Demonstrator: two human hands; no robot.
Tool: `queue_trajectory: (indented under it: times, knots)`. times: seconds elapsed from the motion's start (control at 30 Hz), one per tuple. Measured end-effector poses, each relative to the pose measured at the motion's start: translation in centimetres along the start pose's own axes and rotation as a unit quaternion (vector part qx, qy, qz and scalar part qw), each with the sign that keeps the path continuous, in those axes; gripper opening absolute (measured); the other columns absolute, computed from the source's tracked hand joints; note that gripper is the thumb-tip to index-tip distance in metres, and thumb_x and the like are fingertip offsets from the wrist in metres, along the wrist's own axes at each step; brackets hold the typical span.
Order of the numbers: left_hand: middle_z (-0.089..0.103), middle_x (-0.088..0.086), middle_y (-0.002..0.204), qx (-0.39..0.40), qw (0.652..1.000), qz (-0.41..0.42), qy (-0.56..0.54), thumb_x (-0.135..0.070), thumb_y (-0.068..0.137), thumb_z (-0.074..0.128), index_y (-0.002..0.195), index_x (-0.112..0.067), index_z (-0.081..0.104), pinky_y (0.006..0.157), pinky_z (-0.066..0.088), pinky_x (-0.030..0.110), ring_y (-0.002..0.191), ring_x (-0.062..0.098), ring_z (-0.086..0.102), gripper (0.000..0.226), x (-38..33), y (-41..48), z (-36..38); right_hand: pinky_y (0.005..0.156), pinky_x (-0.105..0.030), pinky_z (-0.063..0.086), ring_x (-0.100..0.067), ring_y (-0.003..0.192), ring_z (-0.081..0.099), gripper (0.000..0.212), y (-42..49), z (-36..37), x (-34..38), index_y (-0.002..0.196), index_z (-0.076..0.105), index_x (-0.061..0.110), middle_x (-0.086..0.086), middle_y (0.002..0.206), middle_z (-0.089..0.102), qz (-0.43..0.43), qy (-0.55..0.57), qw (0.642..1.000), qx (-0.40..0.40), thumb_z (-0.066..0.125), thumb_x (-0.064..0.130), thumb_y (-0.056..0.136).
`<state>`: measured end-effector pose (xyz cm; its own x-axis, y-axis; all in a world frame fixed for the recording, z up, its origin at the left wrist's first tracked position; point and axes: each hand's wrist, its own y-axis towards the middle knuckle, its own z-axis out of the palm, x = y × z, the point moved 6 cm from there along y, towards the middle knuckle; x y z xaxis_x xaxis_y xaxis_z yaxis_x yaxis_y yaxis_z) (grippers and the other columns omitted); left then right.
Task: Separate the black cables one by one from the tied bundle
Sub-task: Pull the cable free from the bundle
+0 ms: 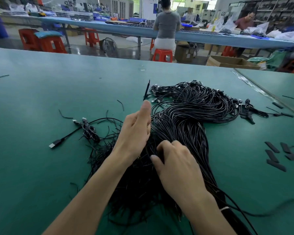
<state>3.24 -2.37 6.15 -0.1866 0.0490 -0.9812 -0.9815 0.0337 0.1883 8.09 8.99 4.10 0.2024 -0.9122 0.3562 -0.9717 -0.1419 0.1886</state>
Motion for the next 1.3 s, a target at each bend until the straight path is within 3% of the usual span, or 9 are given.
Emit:
queue_trajectory:
  times: [0.13, 0.5, 0.63, 0.73, 0.8, 0.87, 0.97, 1.07, 1.3]
  knots:
    - [0.022, -0.009, 0.052, 0.010, 1.000, 0.006, 0.014, -0.059, 0.099, 0.033, 0.065, -0.025, 0.020, 0.038, 0.017, 0.018, 0.046, 0.011, 0.013, 0.050, -0.1, 0.2, 0.0, 0.087, -0.031, 0.043, -0.019, 0.104, 0.047, 0.027, -0.5, 1.2, 1.4, 0.108, 0.061, 0.025, 0.003, 0.103, 0.050, -0.034, -0.022, 0.999, 0.026, 0.044, 0.044, 0.100]
    - [0.024, -0.014, 0.058, -0.007, 0.991, 0.097, 0.089, -0.060, 0.097, 0.040, 0.062, -0.030, 0.027, 0.049, 0.020, 0.021, 0.053, 0.008, 0.020, 0.047, -0.7, 0.5, -0.4, 0.084, -0.027, 0.034, -0.018, 0.101, 0.044, 0.009, -0.7, 1.9, 1.6, 0.107, 0.047, 0.023, 0.003, 0.108, 0.048, -0.020, -0.039, 0.999, 0.033, 0.043, 0.028, 0.100]
    - [0.024, -0.015, 0.055, -0.012, 0.993, 0.097, 0.067, -0.064, 0.093, 0.039, 0.057, -0.034, 0.029, 0.047, 0.020, 0.018, 0.050, 0.007, 0.019, 0.047, -0.8, 0.5, -0.5, 0.087, -0.029, 0.041, -0.014, 0.099, 0.046, 0.012, -0.1, 0.8, 1.0, 0.103, 0.050, 0.027, 0.007, 0.105, 0.051, -0.019, 0.033, 0.999, -0.018, 0.040, 0.031, 0.103]
    - [0.024, -0.014, 0.053, -0.023, 0.994, 0.095, 0.051, -0.064, 0.092, 0.038, 0.055, -0.032, 0.030, 0.046, 0.018, 0.022, 0.049, 0.008, 0.018, 0.049, -1.0, 0.3, -0.5, 0.074, -0.027, 0.049, -0.006, 0.081, 0.057, 0.012, 0.6, 0.2, -0.1, 0.092, 0.057, 0.032, 0.012, 0.086, 0.061, 0.013, 0.145, 0.989, -0.034, 0.051, 0.028, 0.101]
    - [0.024, -0.015, 0.051, -0.017, 0.994, 0.101, 0.046, -0.061, 0.093, 0.038, 0.053, -0.031, 0.030, 0.046, 0.017, 0.024, 0.048, 0.007, 0.018, 0.050, -1.4, 0.1, -0.1, 0.061, -0.013, 0.044, 0.000, 0.068, 0.058, 0.013, 1.0, -0.6, -1.1, 0.092, 0.064, 0.031, 0.014, 0.076, 0.063, 0.036, 0.210, 0.975, -0.064, 0.056, 0.023, 0.100]
    - [0.024, -0.015, 0.050, 0.009, 0.993, 0.116, 0.038, -0.058, 0.093, 0.038, 0.051, -0.030, 0.030, 0.044, 0.017, 0.021, 0.046, 0.007, 0.017, 0.051, -2.2, -0.3, 0.6, 0.061, -0.008, 0.043, 0.001, 0.067, 0.061, 0.016, 1.2, -2.0, -2.2, 0.094, 0.070, 0.028, 0.014, 0.072, 0.065, 0.052, 0.278, 0.951, -0.126, 0.059, 0.017, 0.098]
    - [0.026, -0.015, 0.050, 0.099, 0.986, 0.129, 0.037, -0.050, 0.097, 0.038, 0.052, -0.029, 0.032, 0.043, 0.020, 0.014, 0.043, 0.005, 0.019, 0.051, -3.1, -1.3, 2.4, 0.062, -0.020, 0.051, -0.003, 0.062, 0.064, 0.017, 1.3, -3.7, -3.4, 0.090, 0.073, 0.025, 0.008, 0.070, 0.071, 0.068, 0.450, 0.869, -0.195, 0.065, 0.011, 0.094]
    - [0.028, -0.013, 0.047, 0.156, 0.976, 0.125, 0.084, -0.043, 0.104, 0.037, 0.051, -0.018, 0.034, 0.045, 0.022, 0.016, 0.044, 0.006, 0.022, 0.058, -2.9, -2.1, 3.8, 0.059, -0.017, 0.049, -0.002, 0.061, 0.062, 0.025, 1.3, -4.4, -2.5, 0.084, 0.076, 0.020, 0.006, 0.070, 0.072, 0.032, 0.563, 0.803, -0.191, 0.064, -0.001, 0.092]
    - [0.032, -0.010, 0.039, 0.115, 0.986, 0.077, 0.095, -0.045, 0.100, 0.029, 0.045, -0.023, 0.043, 0.042, 0.023, 0.014, 0.036, 0.004, 0.027, 0.061, -2.2, -2.0, 3.4, 0.060, -0.014, 0.049, -0.002, 0.061, 0.062, 0.029, 0.9, -5.9, -1.8, 0.094, 0.063, 0.018, 0.006, 0.067, 0.069, -0.015, 0.617, 0.761, -0.200, 0.072, -0.006, 0.082]
